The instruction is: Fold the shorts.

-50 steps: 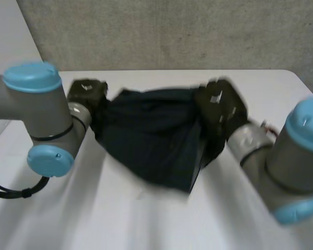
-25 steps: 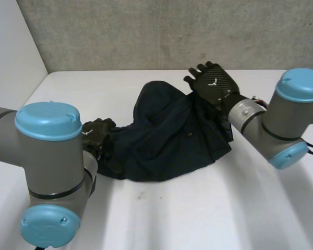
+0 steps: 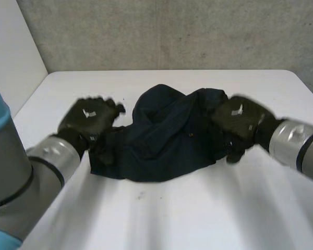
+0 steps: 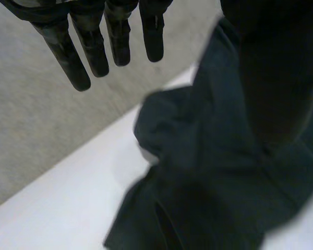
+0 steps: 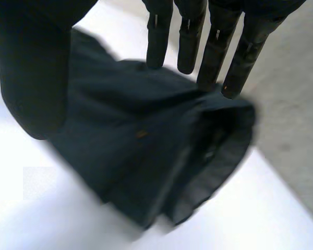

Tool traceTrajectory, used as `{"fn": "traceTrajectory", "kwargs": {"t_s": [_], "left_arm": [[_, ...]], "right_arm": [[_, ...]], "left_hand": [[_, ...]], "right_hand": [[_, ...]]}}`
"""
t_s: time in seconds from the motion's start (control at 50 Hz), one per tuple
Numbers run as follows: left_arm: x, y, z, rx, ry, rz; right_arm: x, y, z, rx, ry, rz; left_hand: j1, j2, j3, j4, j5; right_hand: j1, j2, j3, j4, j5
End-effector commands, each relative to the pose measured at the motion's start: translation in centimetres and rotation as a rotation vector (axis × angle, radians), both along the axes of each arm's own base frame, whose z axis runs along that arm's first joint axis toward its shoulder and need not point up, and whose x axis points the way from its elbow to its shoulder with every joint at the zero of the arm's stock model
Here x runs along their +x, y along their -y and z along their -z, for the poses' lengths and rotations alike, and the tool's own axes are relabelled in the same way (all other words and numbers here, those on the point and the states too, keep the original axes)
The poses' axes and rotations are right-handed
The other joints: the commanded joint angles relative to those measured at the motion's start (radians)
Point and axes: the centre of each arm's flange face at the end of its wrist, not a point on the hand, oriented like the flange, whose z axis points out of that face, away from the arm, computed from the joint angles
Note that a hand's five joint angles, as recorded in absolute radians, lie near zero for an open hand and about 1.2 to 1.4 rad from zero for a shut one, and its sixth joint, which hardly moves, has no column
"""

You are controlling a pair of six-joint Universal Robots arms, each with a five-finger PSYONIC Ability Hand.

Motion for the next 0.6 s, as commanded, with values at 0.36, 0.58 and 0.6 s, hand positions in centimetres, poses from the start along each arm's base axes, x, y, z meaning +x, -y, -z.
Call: {"fn": "traceTrajectory", "kwargs": {"t_s": [0.36, 0.58, 0.6], "left_arm": [[0.1, 5.6, 9.8, -0.064, 0.154, -0.079], [-0.9, 7.6, 13.5, -0.076, 0.325, -0.024], [-0.9, 7.7, 13.6, -0.080, 0.337, -0.021]], "right_arm": [[1.5, 7.2, 11.3, -0.259, -0.070, 0.022], [2.5, 9.9, 13.9, -0.269, -0.107, 0.013], [2.5, 10.0, 14.0, -0.274, -0.111, 0.014]], "left_hand": [[0.154, 0.158, 0.161, 0.159, 0.156], [-0.007, -0.004, 0.000, -0.002, -0.005], [-0.007, -0.004, 0.000, -0.002, -0.005]], "right_hand": [[0.114, 0.055, 0.047, 0.047, 0.062], [0.190, 0.131, 0.123, 0.123, 0.138], [0.239, 0.181, 0.173, 0.173, 0.188]]}}
